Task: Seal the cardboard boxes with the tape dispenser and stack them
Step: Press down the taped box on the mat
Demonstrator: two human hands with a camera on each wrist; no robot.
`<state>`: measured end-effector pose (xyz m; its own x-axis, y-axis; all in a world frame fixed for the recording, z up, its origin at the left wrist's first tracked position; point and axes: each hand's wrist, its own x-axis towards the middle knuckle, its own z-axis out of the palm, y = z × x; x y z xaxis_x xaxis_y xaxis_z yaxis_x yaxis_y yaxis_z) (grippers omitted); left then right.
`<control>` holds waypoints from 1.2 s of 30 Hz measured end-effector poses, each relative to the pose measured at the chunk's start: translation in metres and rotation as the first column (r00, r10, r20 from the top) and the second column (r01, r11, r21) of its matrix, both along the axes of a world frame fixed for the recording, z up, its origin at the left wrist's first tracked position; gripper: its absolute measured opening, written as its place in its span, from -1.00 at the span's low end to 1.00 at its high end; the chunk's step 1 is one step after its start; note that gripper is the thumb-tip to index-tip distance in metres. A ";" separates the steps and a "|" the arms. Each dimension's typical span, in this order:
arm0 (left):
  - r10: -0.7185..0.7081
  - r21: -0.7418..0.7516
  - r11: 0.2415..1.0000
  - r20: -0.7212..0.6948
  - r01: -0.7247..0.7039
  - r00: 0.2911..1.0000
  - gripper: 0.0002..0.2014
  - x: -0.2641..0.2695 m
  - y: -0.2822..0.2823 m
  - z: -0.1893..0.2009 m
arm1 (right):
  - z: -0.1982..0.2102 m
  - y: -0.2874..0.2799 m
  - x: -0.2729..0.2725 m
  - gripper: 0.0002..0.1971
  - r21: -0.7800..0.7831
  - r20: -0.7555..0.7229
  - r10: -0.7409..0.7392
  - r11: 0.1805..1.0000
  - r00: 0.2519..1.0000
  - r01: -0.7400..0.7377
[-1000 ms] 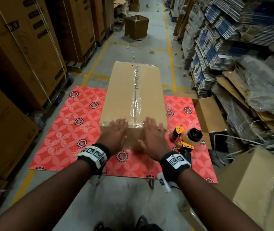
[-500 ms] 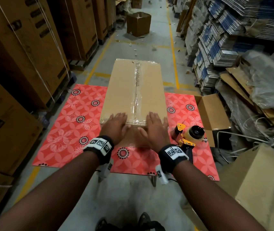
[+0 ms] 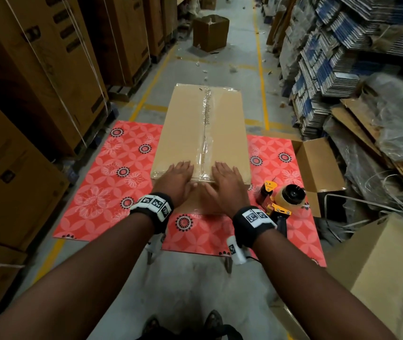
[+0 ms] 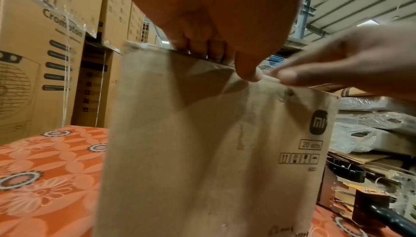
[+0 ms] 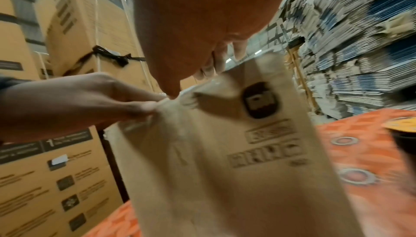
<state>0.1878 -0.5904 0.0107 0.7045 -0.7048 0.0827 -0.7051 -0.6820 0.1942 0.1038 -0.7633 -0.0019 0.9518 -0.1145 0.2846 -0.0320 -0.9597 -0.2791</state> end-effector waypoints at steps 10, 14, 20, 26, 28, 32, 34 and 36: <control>-0.025 0.032 0.999 -0.012 0.025 1.000 -0.39 0.011 0.024 -0.002 | -0.016 -0.034 -0.017 -0.50 -0.020 0.054 0.072 0.997 0.996 -0.071; 0.018 0.048 0.999 -0.019 -0.017 1.000 -0.45 0.015 0.036 0.003 | -0.012 -0.045 -0.021 -0.62 0.000 0.096 0.046 0.999 0.994 -0.047; -0.017 0.023 1.000 -0.052 0.018 0.998 -0.51 0.014 0.024 0.002 | -0.005 -0.036 -0.018 -0.67 0.107 0.076 0.065 0.992 0.995 -0.073; 0.071 -0.100 0.992 -0.069 -0.078 0.995 -0.48 0.028 0.073 -0.002 | -0.010 -0.088 -0.054 -0.61 0.273 0.125 -0.003 0.961 0.992 -0.031; 0.109 -0.133 0.984 -0.081 -0.119 0.991 -0.49 0.032 0.078 -0.005 | -0.010 -0.082 -0.051 -0.62 0.347 0.124 -0.049 0.938 0.991 0.003; 0.237 -0.264 0.923 -0.185 -0.280 0.954 -0.51 0.021 0.062 -0.009 | -0.015 -0.062 -0.045 -0.58 0.488 0.093 -0.227 0.859 0.970 0.154; 0.320 -0.368 0.838 -0.265 -0.402 0.910 -0.58 0.010 0.056 -0.011 | -0.018 -0.055 -0.047 -0.59 0.529 0.072 -0.298 0.821 0.952 0.217; 0.411 -0.394 0.743 -0.368 -0.540 0.834 -0.58 0.002 0.053 -0.014 | -0.018 -0.049 -0.049 -0.58 0.503 0.053 -0.328 0.825 0.943 0.258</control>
<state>0.1898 -0.5371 -0.0032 0.9777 -0.1906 0.0882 -0.1978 -0.6944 0.6919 0.0547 -0.8122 -0.0201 0.8086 -0.5377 0.2387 -0.2196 -0.6524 -0.7254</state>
